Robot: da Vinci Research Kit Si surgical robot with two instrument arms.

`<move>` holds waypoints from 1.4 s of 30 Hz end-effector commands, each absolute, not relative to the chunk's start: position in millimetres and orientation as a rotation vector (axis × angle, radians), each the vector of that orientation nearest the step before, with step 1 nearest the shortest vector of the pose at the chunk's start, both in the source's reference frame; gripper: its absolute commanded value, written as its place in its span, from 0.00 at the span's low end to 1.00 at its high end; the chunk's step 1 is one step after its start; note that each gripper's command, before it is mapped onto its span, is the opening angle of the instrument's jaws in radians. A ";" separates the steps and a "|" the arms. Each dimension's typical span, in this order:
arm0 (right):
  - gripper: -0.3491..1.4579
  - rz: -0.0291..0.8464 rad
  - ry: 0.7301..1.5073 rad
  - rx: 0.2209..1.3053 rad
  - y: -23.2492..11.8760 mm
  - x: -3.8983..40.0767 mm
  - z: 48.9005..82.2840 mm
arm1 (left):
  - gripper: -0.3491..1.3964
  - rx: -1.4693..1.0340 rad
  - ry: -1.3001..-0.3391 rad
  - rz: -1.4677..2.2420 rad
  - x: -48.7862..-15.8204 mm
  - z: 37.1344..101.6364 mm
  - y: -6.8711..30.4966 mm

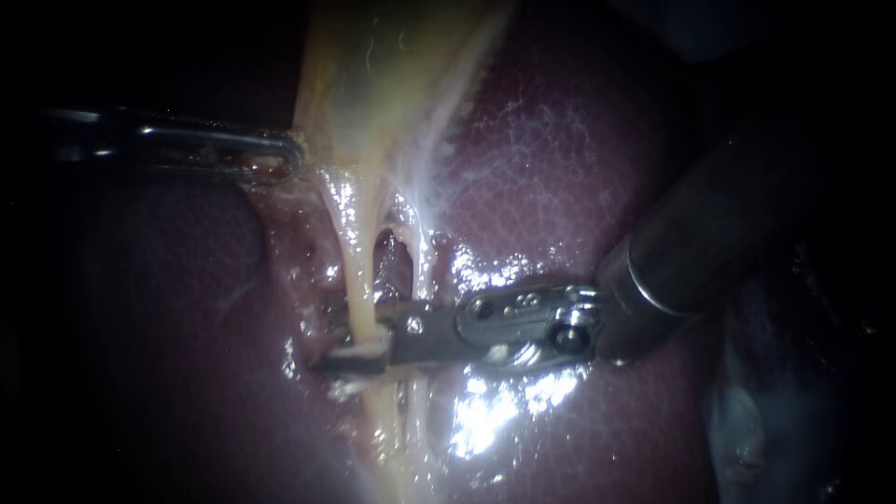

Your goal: Clipping second clip left tube

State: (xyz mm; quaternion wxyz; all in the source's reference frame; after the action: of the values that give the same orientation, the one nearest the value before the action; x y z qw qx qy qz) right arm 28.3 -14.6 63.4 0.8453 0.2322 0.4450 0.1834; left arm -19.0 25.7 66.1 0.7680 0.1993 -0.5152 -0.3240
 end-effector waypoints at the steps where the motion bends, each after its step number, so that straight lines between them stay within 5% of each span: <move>1: 0.25 0.387 0.939 0.491 -14.6 28.3 63.4 | 0.00 0.433 -1.119 -0.703 -19.0 66.1 25.7; 6: 0.47 0.397 0.957 0.453 -14.2 28.5 63.3 | 0.00 0.433 -1.119 -0.703 -19.0 66.1 25.7; 19: 0.47 0.379 1.009 0.495 -13.3 25.0 61.5 | 0.00 0.434 -1.119 -0.702 -18.7 66.0 25.6; 22: 0.47 0.338 1.059 0.573 -13.0 24.5 60.8 | 0.00 0.434 -1.119 -0.702 -18.7 66.0 25.6; 36: 0.45 0.460 1.274 1.159 -12.2 24.1 62.3 | 0.00 0.435 -1.119 -0.701 -18.6 66.0 25.6; 42: 0.45 0.501 1.338 1.325 -12.7 24.4 60.7 | 0.00 0.435 -1.119 -0.701 -18.6 66.0 25.6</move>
State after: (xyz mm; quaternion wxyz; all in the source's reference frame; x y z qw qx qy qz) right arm 24.5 -12.8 60.4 0.5561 0.5676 0.5688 0.2121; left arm -18.6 25.6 66.0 0.7680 0.2002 -0.5155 -0.3230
